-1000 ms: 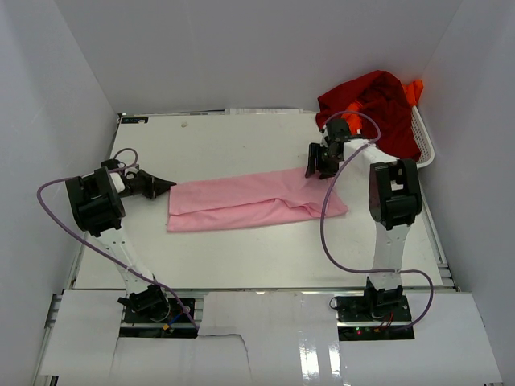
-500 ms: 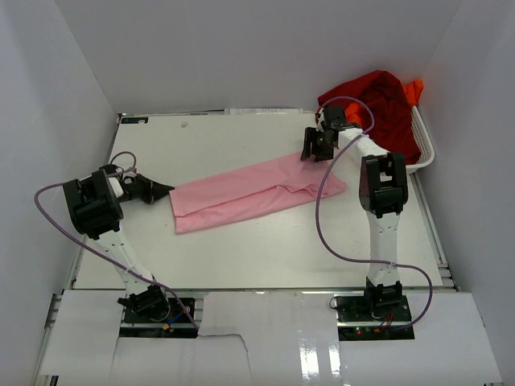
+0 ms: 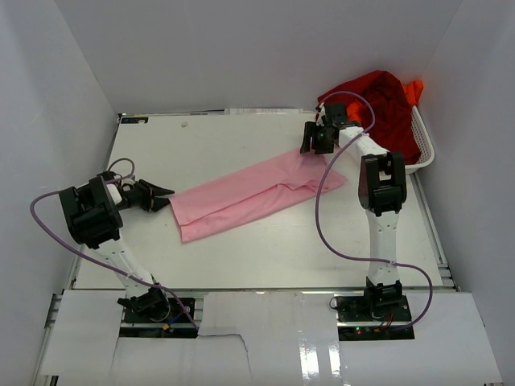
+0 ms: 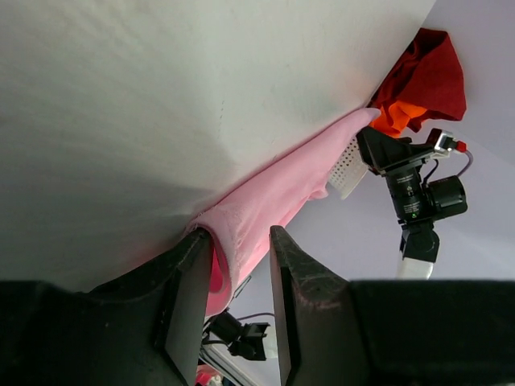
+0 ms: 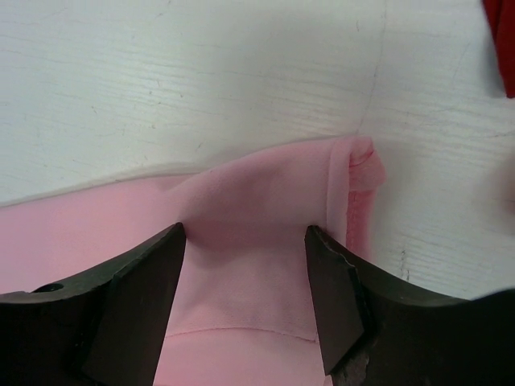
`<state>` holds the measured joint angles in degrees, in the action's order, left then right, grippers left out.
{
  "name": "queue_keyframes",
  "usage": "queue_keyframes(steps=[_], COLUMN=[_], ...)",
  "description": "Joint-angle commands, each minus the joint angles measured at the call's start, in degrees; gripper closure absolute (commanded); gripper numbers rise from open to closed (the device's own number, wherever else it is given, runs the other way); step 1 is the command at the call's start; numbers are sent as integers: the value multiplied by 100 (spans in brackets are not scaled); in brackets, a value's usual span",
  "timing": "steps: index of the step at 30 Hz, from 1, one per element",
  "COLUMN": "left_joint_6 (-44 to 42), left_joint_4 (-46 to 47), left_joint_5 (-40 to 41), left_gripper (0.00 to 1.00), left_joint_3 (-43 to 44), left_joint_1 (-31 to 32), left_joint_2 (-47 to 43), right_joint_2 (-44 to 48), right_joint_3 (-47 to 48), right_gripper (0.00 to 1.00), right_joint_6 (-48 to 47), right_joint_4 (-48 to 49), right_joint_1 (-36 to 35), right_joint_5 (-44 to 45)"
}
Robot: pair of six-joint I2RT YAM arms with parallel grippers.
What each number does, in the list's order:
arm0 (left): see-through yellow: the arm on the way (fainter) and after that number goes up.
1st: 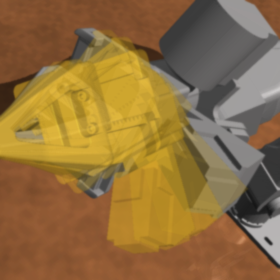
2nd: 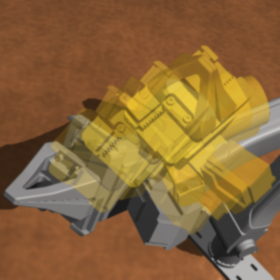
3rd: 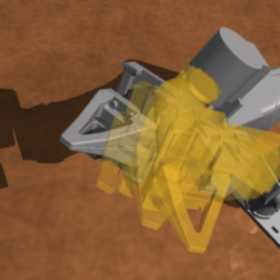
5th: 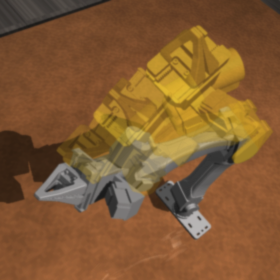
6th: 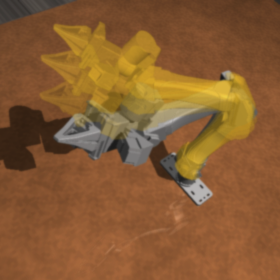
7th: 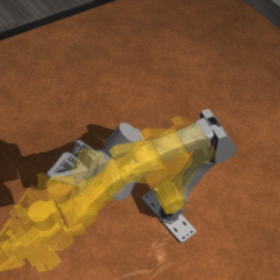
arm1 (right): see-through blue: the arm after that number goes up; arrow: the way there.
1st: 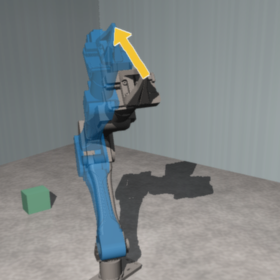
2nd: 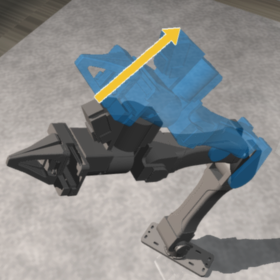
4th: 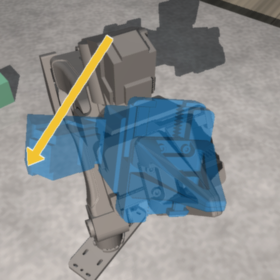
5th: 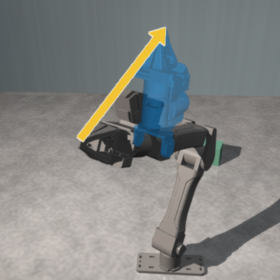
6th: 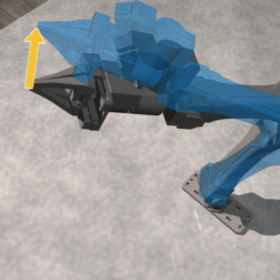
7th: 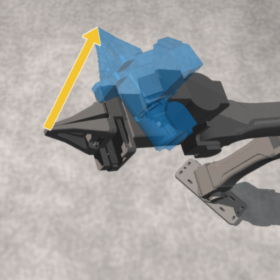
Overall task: Fold and stack the t-shirts
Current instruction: Fold the other side of the tshirt into a rectangle
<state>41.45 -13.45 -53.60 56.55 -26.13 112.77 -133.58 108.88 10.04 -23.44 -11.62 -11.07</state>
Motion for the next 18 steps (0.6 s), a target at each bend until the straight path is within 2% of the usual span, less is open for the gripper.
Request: queue_keyframes(steps=[1,7,10,18], left_joint_6=[-111,-269,-427,-1033], left_joint_4=[-227,-640,-1000,-1783], left_joint_5=[254,473,736,1975], left_gripper=[55,54,54,52], left_joint_3=[-180,-163,30,567], left_joint_1=[-33,-33,-33,222], left_joint_2=[-448,-1098,-1765,-3031], right_joint_2=[315,911,1332,2485], right_joint_3=[28,-349,-648,-1631], right_gripper=[32,32,31,31], right_joint_6=[-108,-117,-152,-696], right_joint_4=[454,971,1131,860], right_joint_1=[45,37,19,-288], right_joint_5=[-185,-440,-571,-510])
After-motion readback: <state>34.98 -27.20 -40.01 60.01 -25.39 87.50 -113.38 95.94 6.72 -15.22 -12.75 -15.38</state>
